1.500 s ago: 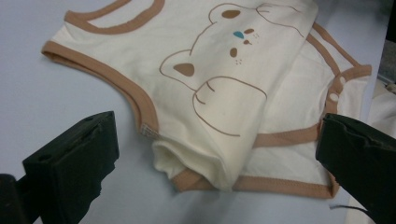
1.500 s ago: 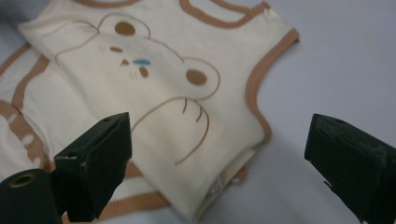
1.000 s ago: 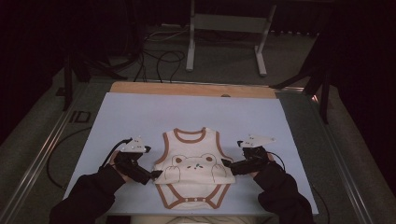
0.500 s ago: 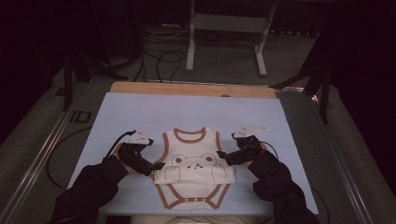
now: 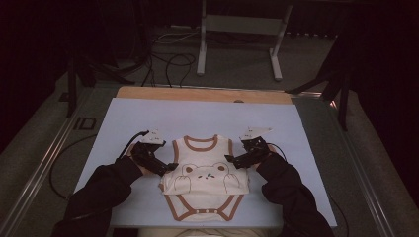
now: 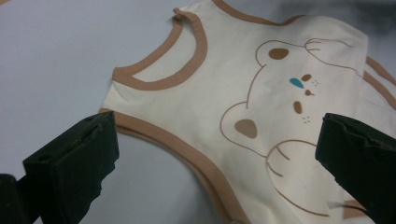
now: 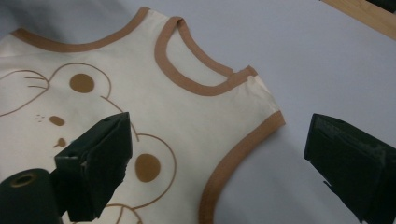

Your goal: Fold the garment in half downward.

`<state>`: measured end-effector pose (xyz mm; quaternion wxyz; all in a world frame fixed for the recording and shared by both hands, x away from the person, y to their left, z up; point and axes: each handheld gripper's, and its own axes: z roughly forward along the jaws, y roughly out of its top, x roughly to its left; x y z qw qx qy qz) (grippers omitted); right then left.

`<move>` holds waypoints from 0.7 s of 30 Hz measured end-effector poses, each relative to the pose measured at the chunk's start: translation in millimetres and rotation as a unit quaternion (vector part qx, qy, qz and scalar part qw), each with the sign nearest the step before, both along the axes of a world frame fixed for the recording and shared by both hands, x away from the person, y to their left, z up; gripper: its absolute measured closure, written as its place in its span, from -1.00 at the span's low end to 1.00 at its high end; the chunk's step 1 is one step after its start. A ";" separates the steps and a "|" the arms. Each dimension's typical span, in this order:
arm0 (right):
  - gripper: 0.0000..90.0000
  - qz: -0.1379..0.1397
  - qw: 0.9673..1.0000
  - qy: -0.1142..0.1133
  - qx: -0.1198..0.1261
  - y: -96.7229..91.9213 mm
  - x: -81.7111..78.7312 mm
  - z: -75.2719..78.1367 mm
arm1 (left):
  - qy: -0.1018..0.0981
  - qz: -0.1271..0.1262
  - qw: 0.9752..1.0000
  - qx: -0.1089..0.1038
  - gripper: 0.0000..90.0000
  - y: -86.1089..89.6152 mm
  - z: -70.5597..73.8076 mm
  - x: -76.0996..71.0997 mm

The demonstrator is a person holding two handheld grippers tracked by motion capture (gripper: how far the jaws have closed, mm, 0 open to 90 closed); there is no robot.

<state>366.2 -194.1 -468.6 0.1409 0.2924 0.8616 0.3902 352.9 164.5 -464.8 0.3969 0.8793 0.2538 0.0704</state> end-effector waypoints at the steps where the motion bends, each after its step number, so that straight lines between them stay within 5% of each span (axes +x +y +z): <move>1: -0.83 0.001 1.000 0.001 0.001 0.0 1.7 -1.3 | -0.001 0.001 1.000 -0.001 -0.99 -0.9 -0.8 1.4; 11: -0.83 -0.010 1.000 0.011 -0.005 1.4 18.9 -12.0 | -0.007 0.011 1.000 -0.013 -0.90 -3.3 -5.5 20.7; 21: -0.69 -0.039 0.999 0.017 -0.001 0.2 39.9 -19.9 | 0.007 0.025 1.000 -0.006 -0.79 -2.5 -17.7 45.7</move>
